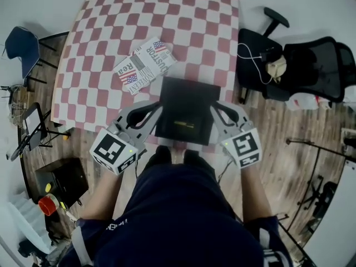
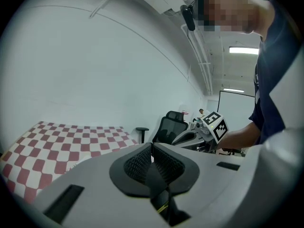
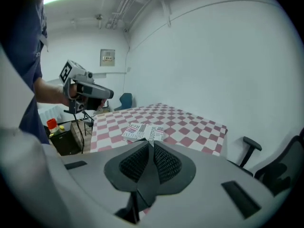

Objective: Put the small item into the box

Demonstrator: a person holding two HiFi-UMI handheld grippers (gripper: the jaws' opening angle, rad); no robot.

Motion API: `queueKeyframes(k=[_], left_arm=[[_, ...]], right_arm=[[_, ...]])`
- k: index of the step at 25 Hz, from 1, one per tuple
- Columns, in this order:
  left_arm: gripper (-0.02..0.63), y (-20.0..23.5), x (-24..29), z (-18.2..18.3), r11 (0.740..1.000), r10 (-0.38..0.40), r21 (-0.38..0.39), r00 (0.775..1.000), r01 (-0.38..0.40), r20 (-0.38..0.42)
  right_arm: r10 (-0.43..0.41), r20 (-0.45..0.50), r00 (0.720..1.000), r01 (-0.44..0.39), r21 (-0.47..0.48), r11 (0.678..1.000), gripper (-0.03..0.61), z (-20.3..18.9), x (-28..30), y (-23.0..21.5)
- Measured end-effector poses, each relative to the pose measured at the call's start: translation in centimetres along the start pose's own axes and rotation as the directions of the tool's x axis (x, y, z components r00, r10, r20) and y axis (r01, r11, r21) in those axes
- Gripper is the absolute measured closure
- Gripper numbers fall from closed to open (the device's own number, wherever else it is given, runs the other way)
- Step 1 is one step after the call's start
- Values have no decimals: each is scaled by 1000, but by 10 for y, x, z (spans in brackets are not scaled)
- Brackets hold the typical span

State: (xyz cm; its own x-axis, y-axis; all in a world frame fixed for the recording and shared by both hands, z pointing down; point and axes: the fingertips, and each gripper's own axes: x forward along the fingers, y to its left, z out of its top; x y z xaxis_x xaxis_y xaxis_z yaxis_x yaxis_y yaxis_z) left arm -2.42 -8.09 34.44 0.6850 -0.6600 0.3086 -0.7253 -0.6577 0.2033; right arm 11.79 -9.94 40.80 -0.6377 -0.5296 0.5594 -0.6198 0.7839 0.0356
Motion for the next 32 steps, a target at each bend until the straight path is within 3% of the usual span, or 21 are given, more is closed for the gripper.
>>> queueKeyframes(k=[8, 11, 32], left_arm=[[571, -7, 8, 16, 999, -21, 38, 1000, 20, 5], [571, -7, 10, 21, 999, -24, 44, 1000, 23, 11], [571, -5, 25, 24, 999, -32, 25, 999, 32, 19]], right_arm=[[13, 217, 976, -50, 165, 985, 543, 53, -37, -20], [10, 263, 965, -60, 185, 981, 549, 67, -47, -23], [28, 255, 967, -66, 144, 987, 561, 72, -38, -25]])
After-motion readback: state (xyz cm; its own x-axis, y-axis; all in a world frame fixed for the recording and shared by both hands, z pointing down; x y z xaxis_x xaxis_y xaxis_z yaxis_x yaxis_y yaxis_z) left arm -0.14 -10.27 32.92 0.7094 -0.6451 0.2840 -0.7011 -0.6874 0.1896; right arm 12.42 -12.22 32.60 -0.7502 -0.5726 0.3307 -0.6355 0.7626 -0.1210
